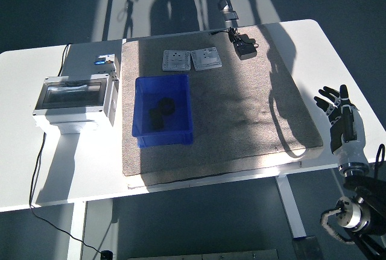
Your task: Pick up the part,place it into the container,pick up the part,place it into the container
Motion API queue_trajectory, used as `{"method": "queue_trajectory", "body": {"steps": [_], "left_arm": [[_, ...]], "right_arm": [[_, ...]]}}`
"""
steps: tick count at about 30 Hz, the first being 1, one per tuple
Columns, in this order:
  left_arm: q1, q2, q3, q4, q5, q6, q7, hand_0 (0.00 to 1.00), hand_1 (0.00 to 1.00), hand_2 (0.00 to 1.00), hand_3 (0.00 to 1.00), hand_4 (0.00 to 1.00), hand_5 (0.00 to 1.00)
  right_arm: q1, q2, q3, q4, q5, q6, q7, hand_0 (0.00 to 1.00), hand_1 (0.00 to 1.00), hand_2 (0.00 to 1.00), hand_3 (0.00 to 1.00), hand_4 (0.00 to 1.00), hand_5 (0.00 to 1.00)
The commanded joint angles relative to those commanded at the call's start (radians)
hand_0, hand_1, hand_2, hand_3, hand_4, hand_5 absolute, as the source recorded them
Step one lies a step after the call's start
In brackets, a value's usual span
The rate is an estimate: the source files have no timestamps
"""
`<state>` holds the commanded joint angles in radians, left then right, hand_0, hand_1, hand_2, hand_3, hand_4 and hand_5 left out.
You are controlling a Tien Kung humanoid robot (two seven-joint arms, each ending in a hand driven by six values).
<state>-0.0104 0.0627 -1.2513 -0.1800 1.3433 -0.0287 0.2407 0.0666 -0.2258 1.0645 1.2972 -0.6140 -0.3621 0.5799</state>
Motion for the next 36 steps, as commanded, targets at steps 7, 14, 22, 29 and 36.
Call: {"method": "queue_trajectory", "body": {"steps": [7,14,22,29,36], "left_arm": [[0.005,0.001,-0.005,0.000,0.000,-0.002,0.006,0.707,0.703,0.694,0.531,0.857,0.998],[0.005,-0.003,-0.018,0.000,0.015,-0.003,0.003,0.708,0.703,0.695,0.527,0.854,0.998],[0.004,-0.005,-0.026,0.000,0.015,0.007,-0.006,0.708,0.703,0.695,0.521,0.865,0.998],[0.002,-0.007,-0.033,0.000,0.018,0.013,-0.008,0.707,0.702,0.694,0.519,0.881,0.998],[-0.006,-0.010,-0.035,0.000,0.017,0.022,-0.001,0.707,0.701,0.694,0.523,0.877,0.998]], "right_arm": [[0.000,0.008,0.003,-0.015,0.010,0.010,-0.013,0.805,0.671,0.681,0.619,0.998,0.864],[-0.005,0.004,-0.002,-0.023,0.047,0.020,-0.009,0.806,0.667,0.679,0.614,0.998,0.873],[-0.012,0.001,-0.002,-0.026,0.069,0.018,-0.003,0.809,0.666,0.673,0.613,0.998,0.871],[-0.014,0.003,0.006,-0.027,0.074,0.018,0.003,0.810,0.665,0.670,0.610,0.998,0.866],[-0.003,0.004,0.044,-0.007,0.076,0.031,0.012,0.807,0.662,0.667,0.603,0.998,0.870]]}}
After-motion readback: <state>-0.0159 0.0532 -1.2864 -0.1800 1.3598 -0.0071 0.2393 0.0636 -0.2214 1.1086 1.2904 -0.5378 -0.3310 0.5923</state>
